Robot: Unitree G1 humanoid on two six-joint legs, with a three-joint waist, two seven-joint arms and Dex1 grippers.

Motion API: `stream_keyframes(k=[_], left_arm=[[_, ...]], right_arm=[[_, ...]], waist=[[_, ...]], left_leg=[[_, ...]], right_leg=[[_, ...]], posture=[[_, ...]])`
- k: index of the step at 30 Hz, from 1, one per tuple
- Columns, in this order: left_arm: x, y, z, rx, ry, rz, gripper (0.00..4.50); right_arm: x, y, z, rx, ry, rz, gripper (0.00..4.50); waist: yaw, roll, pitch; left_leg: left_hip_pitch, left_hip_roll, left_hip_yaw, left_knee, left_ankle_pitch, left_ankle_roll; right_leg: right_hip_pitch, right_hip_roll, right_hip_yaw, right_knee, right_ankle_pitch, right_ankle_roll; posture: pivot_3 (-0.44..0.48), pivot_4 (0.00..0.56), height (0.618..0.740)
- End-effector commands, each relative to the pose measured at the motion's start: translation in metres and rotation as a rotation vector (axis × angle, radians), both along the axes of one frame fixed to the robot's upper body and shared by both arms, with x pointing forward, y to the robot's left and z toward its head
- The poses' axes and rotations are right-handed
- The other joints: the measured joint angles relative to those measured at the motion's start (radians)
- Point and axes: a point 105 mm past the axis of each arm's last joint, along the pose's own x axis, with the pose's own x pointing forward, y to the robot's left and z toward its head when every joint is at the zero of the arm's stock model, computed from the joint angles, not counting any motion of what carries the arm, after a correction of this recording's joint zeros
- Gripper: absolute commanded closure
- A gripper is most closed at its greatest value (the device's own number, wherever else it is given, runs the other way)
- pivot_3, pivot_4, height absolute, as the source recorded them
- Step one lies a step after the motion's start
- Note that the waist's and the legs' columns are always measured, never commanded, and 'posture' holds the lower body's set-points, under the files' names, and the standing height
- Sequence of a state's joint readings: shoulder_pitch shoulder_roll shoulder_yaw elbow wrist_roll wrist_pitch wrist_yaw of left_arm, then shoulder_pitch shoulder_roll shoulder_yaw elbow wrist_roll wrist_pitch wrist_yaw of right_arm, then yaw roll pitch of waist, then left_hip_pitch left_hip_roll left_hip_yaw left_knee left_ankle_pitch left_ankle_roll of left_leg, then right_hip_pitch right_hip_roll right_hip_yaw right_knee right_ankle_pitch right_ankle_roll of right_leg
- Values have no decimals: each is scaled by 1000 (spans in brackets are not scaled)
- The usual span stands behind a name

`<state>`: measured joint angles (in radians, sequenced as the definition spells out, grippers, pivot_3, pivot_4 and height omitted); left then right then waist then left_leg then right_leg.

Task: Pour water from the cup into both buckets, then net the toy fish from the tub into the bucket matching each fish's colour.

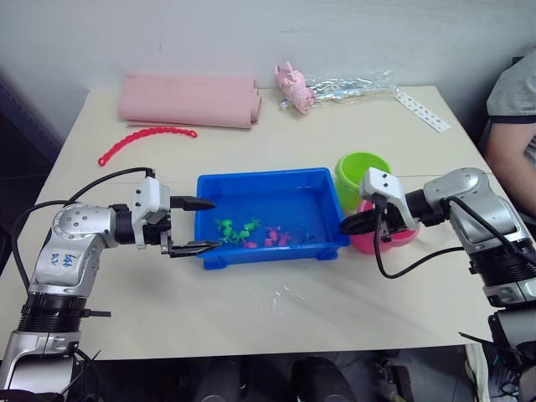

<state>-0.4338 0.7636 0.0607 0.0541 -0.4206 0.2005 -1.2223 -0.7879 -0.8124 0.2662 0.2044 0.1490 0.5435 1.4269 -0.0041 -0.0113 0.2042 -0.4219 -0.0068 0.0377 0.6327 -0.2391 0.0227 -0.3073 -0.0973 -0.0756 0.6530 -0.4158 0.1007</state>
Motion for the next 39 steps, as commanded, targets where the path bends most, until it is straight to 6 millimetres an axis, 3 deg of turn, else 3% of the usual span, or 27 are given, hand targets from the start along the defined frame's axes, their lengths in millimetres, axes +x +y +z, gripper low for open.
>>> stream_keyframes(k=[1,15,22,29,39], left_arm=[[0,5,9,20,-38,6,38],[2,6,9,22,-38,6,38],[3,4,14,4,-32,-8,38],[8,1,22,-15,-32,-24,38],[12,-14,35,-121,-2,-26,38]], right_arm=[[0,-8,17,20,-41,10,4500],[0,-11,17,120,-52,4,4500],[-1,-19,35,191,-154,-18,4500],[-13,-26,50,263,-291,-30,4500],[-43,-40,61,370,-321,-156,4500]], waist=[[0,0,0],[0,0,0],[0,0,0],[2,0,0],[4,0,0]], left_leg=[[0,0,0,0,0,0],[0,0,0,0,0,0],[0,0,0,0,0,0],[0,0,0,0,0,0],[0,0,0,1,0,0]], right_leg=[[0,0,0,0,0,0],[0,0,0,0,0,0],[0,0,0,0,0,0],[0,0,0,0,0,0],[1,0,0,0,0,0]], posture=[[0,150,740],[0,150,740],[0,150,740],[0,150,740],[0,150,740]])
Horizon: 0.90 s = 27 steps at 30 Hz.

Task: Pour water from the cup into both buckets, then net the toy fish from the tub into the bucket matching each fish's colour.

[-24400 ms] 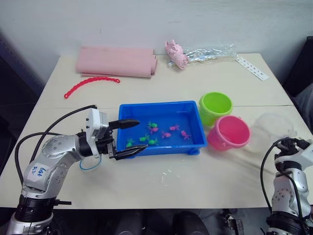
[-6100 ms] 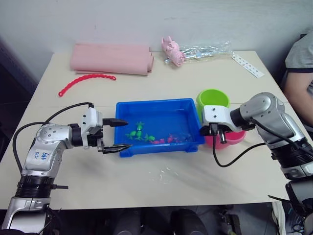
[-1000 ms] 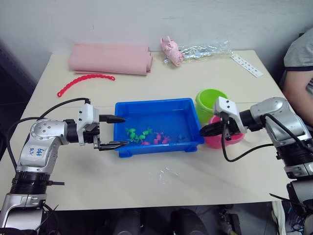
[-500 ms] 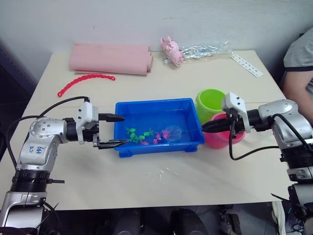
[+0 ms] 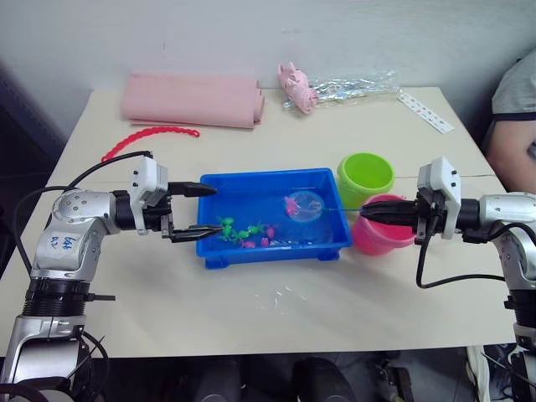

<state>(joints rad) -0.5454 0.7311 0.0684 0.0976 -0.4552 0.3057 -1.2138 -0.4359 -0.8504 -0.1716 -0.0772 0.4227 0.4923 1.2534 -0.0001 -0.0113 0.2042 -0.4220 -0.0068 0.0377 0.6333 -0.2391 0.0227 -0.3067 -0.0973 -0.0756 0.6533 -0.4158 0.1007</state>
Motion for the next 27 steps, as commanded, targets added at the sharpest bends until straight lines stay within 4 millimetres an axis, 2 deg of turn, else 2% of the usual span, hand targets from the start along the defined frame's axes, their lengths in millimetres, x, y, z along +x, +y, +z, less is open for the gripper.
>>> stream_keyframes(k=[1,8,15,21,24,27], left_arm=[[-2,-10,15,-46,-26,-43,38],[-8,-39,26,-76,-22,-159,38],[-9,-66,30,-127,-14,-218,38],[-9,-75,23,-128,-6,-243,38],[-8,-77,22,-133,-6,-245,38],[-7,-78,20,-138,-7,-243,38]], right_arm=[[-14,-8,27,47,-68,-43,4500],[-45,-38,42,49,-138,-221,4500],[-74,-77,34,-13,-188,-436,4500],[-87,-107,21,-105,-275,-564,4500],[-88,-115,13,-229,-325,-577,4500],[-85,-118,13,-281,-405,-581,4500]], waist=[[0,0,0],[13,0,0],[25,0,0],[23,0,0],[24,0,0],[24,0,0]], left_leg=[[0,0,0,0,0,0],[0,0,0,-1,0,0],[0,0,0,0,0,0],[0,0,0,-1,0,0],[1,0,0,-1,0,0],[1,0,0,0,0,0]], right_leg=[[0,0,0,0,0,0],[1,0,0,-1,0,0],[2,1,0,-1,0,0],[2,1,0,-1,0,0],[2,1,0,-1,0,0],[2,1,1,-2,0,0]], posture=[[0,150,740],[0,150,740],[0,150,740],[0,150,740],[0,150,740],[0,150,740]])
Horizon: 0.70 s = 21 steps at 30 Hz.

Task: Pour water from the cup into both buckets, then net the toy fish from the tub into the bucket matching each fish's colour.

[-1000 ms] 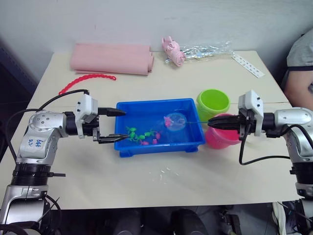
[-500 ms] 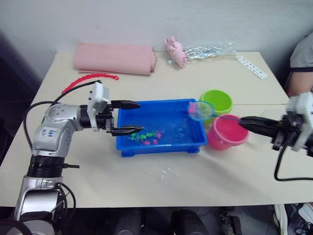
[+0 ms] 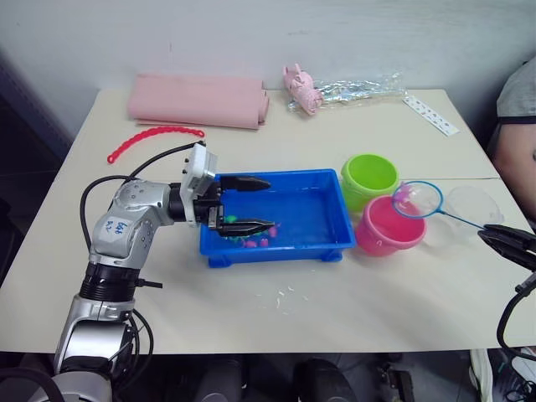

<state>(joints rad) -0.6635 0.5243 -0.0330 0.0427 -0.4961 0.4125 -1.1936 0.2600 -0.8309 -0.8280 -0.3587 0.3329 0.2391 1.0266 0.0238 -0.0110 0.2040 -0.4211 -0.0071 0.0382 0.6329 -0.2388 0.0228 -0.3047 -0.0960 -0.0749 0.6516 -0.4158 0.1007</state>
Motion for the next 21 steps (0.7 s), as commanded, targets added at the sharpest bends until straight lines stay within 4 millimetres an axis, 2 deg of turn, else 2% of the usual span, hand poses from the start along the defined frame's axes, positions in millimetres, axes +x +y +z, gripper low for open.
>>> stream_keyframes(k=[1,9,13,15,17,21], left_arm=[[-2,-4,6,-5,-44,-15,38],[4,-8,4,-9,-76,15,38],[4,-12,2,-13,-84,11,38],[6,-10,2,-11,-96,28,38],[9,-8,3,-16,-105,47,38],[11,-9,3,-10,-122,44,38]], right_arm=[[1,-2,5,-87,-85,-3,4500],[3,-9,-6,-274,-170,27,4500],[5,-7,-10,-444,-244,61,4500],[1,-2,-21,-553,-238,112,4500],[1,0,-24,-623,-269,117,4500],[1,7,-21,-785,-360,131,4500]], waist=[[0,0,0],[0,0,0],[0,0,0],[0,0,0],[0,0,0],[0,0,0]], left_leg=[[0,0,0,0,0,0],[0,0,0,0,0,0],[0,0,0,0,0,0],[0,0,0,0,0,0],[0,0,0,0,0,0],[0,0,0,0,0,0]], right_leg=[[0,0,0,0,0,0],[0,0,0,-1,0,0],[0,0,0,-4,0,0],[0,0,0,-4,0,0],[0,0,0,-5,0,0],[0,0,0,-4,0,0]], posture=[[0,150,740],[0,150,740],[0,150,740],[0,150,740],[0,150,740],[0,150,740]])
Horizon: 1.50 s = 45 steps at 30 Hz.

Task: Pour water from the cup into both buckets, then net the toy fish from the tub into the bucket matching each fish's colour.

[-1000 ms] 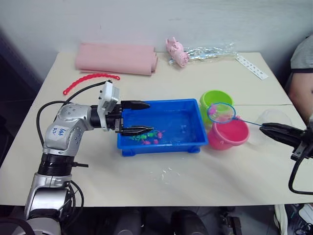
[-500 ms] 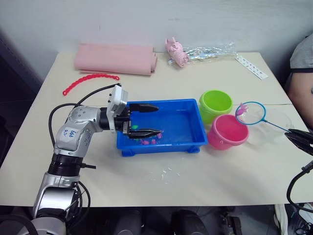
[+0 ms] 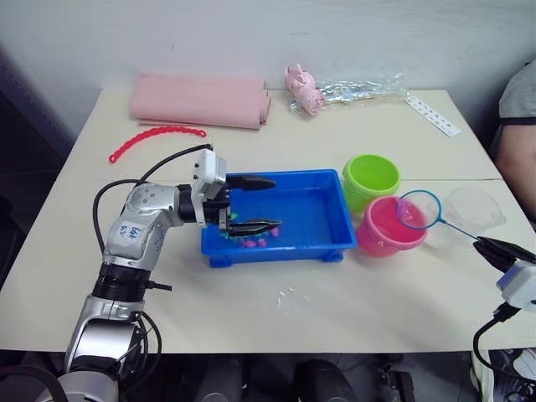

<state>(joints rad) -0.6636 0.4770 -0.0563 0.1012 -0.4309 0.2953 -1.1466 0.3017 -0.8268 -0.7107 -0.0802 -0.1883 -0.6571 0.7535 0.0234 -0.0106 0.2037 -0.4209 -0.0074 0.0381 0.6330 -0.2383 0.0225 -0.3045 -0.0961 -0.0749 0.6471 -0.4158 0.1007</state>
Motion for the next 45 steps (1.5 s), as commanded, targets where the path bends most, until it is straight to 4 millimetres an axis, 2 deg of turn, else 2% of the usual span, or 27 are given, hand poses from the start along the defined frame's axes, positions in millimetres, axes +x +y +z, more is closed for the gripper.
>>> stream_keyframes(k=[1,4,7,15,18,21,25,27,28,30,31,33,38,40,42,45], left_arm=[[0,-2,11,-3,-67,-13,38],[2,-3,12,-5,-74,-16,38],[1,-3,10,6,-87,-27,38],[4,3,8,15,-101,-18,38],[3,6,7,15,-98,-27,38],[3,13,8,5,-94,-17,38],[0,33,10,-15,-90,10,38],[0,45,10,-12,-90,49,38],[1,52,9,-6,-88,81,38],[0,64,7,14,-86,126,38],[-1,72,5,23,-88,147,38],[-2,86,0,37,-84,184,38],[-10,117,-14,148,-31,241,38],[-12,122,-10,149,-14,259,38],[-16,124,-8,158,-6,261,38],[-19,124,-10,168,5,261,38]], right_arm=[[-2,8,11,-133,-99,33,4500],[-3,8,16,-226,-175,39,4500],[-8,10,9,-255,-182,62,4500],[-12,-1,7,-324,-222,45,4500],[-12,5,15,-220,-263,57,4500],[-8,17,17,53,-192,59,4500],[5,47,32,474,-17,124,4500],[12,62,35,597,129,166,4500],[17,71,39,591,178,205,4500],[30,77,51,667,243,213,4500],[37,84,57,671,270,242,4500],[48,94,56,664,378,255,4500],[88,114,27,562,575,167,4500],[103,121,16,498,608,157,4500],[113,125,4,406,628,156,4500],[125,129,-8,359,646,136,4500]], waist=[[0,0,0],[0,0,0],[0,0,0],[-1,0,0],[-1,0,0],[-2,0,0],[-12,1,-1],[-19,1,-1],[-21,1,-1],[-22,1,-1],[-22,1,0],[-23,1,0],[-22,1,0],[-25,0,0],[-24,0,0],[-25,0,0]], left_leg=[[0,0,0,0,0,0],[0,0,0,0,0,-1],[0,0,0,0,0,-1],[0,0,0,-1,1,-1],[0,0,0,-1,1,-1],[1,0,0,-1,1,-1],[1,1,0,-1,1,0],[1,1,0,0,1,0],[1,1,-1,0,1,0],[1,1,-1,0,1,0],[1,1,-1,1,1,0],[1,1,-1,1,1,0],[0,1,-2,1,1,1],[-1,1,-2,2,1,1],[-2,0,-2,2,1,1],[-2,0,-2,1,1,1]], right_leg=[[0,0,0,0,0,0],[0,0,0,0,0,0],[0,0,0,0,0,0],[0,0,0,0,0,0],[0,0,1,0,0,0],[0,1,0,0,0,0],[0,1,0,6,0,0],[0,1,1,7,0,0],[0,1,0,7,0,0],[1,0,0,6,0,0],[0,0,0,6,0,0],[0,0,0,6,0,0],[0,-1,-1,6,0,0],[-1,-1,-1,6,0,0],[-2,-2,-1,6,0,0],[-2,-2,-1,6,0,0]], posture=[[0,150,740],[0,150,740],[0,150,740],[0,150,740],[0,150,740],[0,150,740],[0,150,740],[0,150,740],[0,150,740],[0,150,740],[0,150,740],[0,150,740],[0,150,740],[0,150,740],[0,150,740],[0,150,740]])
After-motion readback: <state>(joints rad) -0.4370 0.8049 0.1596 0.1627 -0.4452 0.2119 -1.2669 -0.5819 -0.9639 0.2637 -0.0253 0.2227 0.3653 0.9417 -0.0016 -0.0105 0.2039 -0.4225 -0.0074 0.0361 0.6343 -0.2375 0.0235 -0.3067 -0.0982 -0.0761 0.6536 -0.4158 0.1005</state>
